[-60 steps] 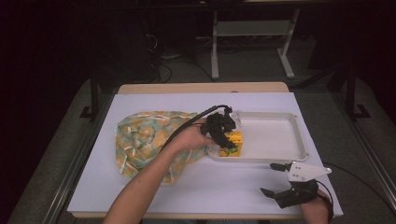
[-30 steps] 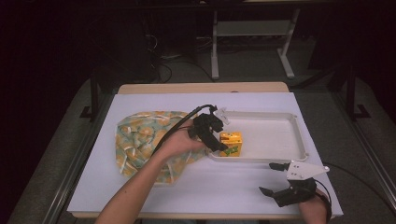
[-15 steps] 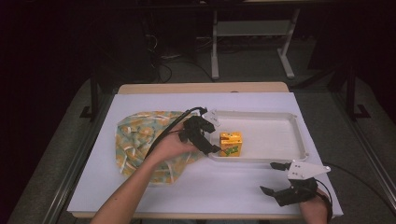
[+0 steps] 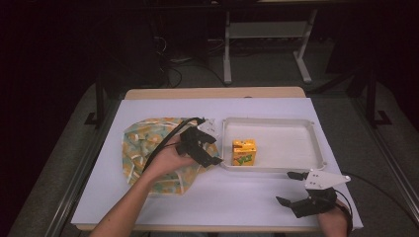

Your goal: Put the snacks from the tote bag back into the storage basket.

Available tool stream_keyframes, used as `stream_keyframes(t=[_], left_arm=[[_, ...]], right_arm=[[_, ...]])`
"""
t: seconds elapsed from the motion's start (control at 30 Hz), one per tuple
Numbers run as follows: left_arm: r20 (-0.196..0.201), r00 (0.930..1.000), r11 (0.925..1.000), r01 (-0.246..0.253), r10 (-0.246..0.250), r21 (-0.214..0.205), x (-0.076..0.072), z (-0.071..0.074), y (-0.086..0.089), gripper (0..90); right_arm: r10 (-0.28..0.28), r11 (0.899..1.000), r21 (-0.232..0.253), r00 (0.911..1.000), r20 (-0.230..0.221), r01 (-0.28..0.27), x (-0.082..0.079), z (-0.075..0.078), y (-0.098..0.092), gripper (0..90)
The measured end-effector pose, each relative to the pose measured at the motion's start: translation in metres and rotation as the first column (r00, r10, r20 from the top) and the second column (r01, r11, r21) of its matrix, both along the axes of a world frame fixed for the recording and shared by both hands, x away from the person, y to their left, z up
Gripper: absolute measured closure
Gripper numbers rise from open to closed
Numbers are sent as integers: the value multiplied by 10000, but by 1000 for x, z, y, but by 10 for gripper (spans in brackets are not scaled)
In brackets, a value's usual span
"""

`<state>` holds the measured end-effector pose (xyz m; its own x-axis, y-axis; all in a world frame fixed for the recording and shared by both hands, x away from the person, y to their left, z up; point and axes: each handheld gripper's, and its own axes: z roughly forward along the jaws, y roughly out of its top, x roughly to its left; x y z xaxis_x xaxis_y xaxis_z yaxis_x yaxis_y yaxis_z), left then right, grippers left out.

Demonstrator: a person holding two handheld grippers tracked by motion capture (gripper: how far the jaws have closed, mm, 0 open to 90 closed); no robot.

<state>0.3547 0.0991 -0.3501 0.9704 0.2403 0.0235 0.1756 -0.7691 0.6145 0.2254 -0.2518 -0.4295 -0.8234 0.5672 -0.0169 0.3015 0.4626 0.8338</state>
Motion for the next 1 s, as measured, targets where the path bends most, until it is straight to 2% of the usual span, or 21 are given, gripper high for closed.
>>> stream_keyframes(t=[0.13, 0.23, 0.3, 0.4, 0.47, 0.53, 0.63, 0.73, 1.0], left_arm=[[32, 10000, 10000, -46, 46, -25, -3, -2, 8, 246], [-55, 9999, 9994, -144, 143, -306, -8, -3, 14, 244], [81, 9999, 9999, -74, 74, -106, -9, -3, 17, 245], [-25, 9997, 9992, -226, 225, -331, -13, -4, 20, 244], [76, 9998, 9996, -169, 171, -212, -14, -4, 23, 244], [24, 9996, 9990, -288, 289, -353, -16, -5, 26, 245], [78, 9995, 9994, -297, 298, -150, -17, -7, 30, 248], [34, 9985, 9980, -543, 545, -337, -19, -8, 34, 248], [55, 9966, 9946, -816, 821, -640, -26, -12, 48, 245]], right_arm=[[-8, 10000, -12, 10000, 5, 8, 0, 0, 0, 134], [-38, 10000, -15, 10000, 10, 38, 0, 0, 0, 135], [-17, 10000, -23, 10000, 24, 17, 1, 0, 0, 134], [-38, 10000, -34, 10000, 12, 38, 0, 0, 0, 135], [-52, 10000, -44, 10000, 13, 52, 0, 0, 0, 134], [-59, 10000, -39, 10000, 11, 59, 0, 0, 0, 134], [-83, 10000, -47, 10000, 53, 83, 0, 1, -1, 135], [-106, 9999, -40, 9999, 33, 107, 0, 1, -1, 135], [-74, 10000, -65, 10000, 17, 74, 0, 0, 0, 134]])
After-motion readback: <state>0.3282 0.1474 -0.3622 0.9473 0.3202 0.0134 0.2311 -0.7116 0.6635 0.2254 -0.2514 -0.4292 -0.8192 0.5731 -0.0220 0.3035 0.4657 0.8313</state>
